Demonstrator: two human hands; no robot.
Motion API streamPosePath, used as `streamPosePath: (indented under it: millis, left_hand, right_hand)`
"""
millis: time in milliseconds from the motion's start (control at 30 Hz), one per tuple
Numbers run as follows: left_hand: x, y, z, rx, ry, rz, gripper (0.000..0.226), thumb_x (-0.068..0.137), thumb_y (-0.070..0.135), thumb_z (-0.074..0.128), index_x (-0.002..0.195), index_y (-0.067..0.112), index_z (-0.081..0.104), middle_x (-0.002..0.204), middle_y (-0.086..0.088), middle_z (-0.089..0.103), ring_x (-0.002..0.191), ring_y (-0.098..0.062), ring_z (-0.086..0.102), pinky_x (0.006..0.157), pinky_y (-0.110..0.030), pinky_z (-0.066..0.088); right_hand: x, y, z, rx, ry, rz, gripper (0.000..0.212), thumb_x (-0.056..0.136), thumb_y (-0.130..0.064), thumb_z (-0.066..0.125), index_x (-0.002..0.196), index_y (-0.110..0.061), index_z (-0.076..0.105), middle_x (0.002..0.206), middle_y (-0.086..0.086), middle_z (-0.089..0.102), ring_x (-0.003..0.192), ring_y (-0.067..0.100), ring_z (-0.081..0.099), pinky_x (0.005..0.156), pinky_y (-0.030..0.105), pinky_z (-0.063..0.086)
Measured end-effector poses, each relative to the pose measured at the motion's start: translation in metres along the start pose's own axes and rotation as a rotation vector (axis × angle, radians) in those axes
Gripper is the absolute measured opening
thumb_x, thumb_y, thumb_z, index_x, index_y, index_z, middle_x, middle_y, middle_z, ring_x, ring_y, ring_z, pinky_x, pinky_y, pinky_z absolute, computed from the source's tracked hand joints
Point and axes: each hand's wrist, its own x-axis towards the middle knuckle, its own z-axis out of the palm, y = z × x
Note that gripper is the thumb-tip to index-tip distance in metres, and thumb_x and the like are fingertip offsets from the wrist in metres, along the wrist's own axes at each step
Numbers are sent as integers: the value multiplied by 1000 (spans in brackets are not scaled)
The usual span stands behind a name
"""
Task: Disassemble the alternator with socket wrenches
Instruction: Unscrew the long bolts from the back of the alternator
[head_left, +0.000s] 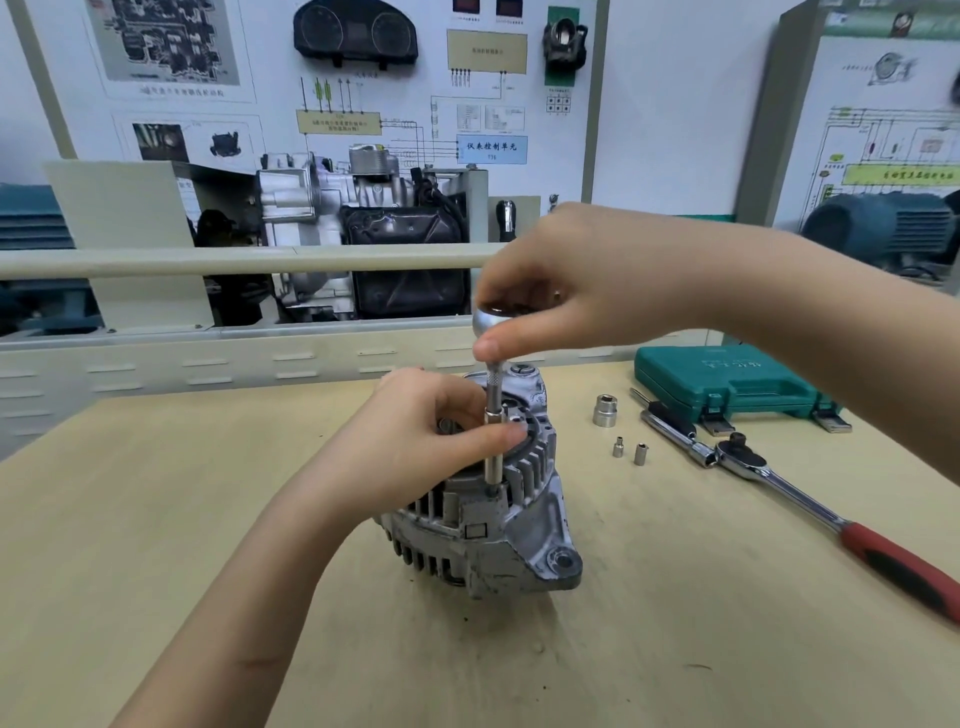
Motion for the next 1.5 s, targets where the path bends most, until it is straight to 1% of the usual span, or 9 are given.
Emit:
streamPosePath:
  millis: [100, 267, 467, 733, 833, 1067, 1167, 1300, 1500]
  left_hand:
    - [-2, 2, -6, -149, -101, -3, 26, 64, 47, 61, 77, 27, 71, 82, 14, 71, 76, 3, 63, 67, -6, 44]
    - [0, -5, -6, -52, -59, 36, 47, 66, 50, 60, 78, 5, 69, 75, -7, 70, 76, -21, 63, 70, -20, 36]
    - [0, -2, -2, -52, 28, 8, 21, 72, 30, 73, 57, 22, 60, 57, 14, 60, 60, 1, 55, 58, -10, 40]
    - [-2, 3, -6, -158, -102, 0, 12, 71, 43, 60, 76, 35, 67, 83, 18, 70, 80, 5, 63, 73, -11, 47]
    - [-3, 2, -7, -115, -70, 0, 7, 78, 32, 66, 71, 33, 68, 81, 14, 71, 76, 1, 64, 72, -17, 48]
    - [-1, 3, -1, 27, 39, 37, 35, 76, 31, 68, 57, 3, 57, 58, -8, 59, 61, -23, 52, 60, -30, 39]
    - [-1, 4, -1, 11, 32, 0, 31, 76, 32, 67, 59, 8, 58, 57, 0, 60, 56, -12, 52, 54, -23, 37]
    - [-3, 5, -5, -62, -67, -16, 13, 82, 27, 63, 70, 25, 67, 70, 14, 68, 68, 4, 61, 62, -11, 45]
    - [-3, 4, -6, -90, -27, -49, 10, 79, 29, 66, 75, 21, 70, 75, 9, 71, 73, -1, 64, 69, -17, 47]
  right_hand:
    - [-1, 2, -1, 76, -49, -12, 35, 84, -39, 54, 85, -6, 62, 66, 4, 49, 57, 12, 38, 58, 28, 33]
    - [0, 0, -1, 118, -40, -28, 30, 85, -35, 55, 92, -8, 65, 74, 10, 57, 65, 19, 47, 64, 28, 38]
    - [1, -1, 4, 29, 11, 40, 51, 76, -56, 48, 78, -7, 62, 54, -4, 47, 52, 6, 42, 52, 18, 32]
    - [-1, -2, 1, 98, -38, 13, 27, 87, -34, 54, 101, -14, 66, 81, 0, 63, 70, 12, 50, 66, 24, 40]
    - [-1, -4, 0, 102, -25, 7, 29, 87, -34, 54, 106, -15, 66, 88, 2, 66, 75, 13, 53, 73, 29, 41]
    - [1, -9, 6, -29, 30, 65, 53, 79, -54, 46, 85, -4, 63, 68, 9, 58, 53, 12, 38, 54, 25, 30]
    - [1, -10, 6, -14, 21, 54, 45, 84, -47, 46, 87, -6, 63, 67, 6, 56, 53, 11, 38, 54, 25, 29]
    - [-1, -8, 4, 41, -23, 62, 27, 90, -35, 50, 104, -17, 65, 81, -3, 63, 69, 9, 49, 63, 21, 36]
    - [-1, -9, 4, 55, -21, 60, 29, 89, -34, 53, 113, -22, 62, 96, -5, 66, 84, 9, 56, 76, 24, 39]
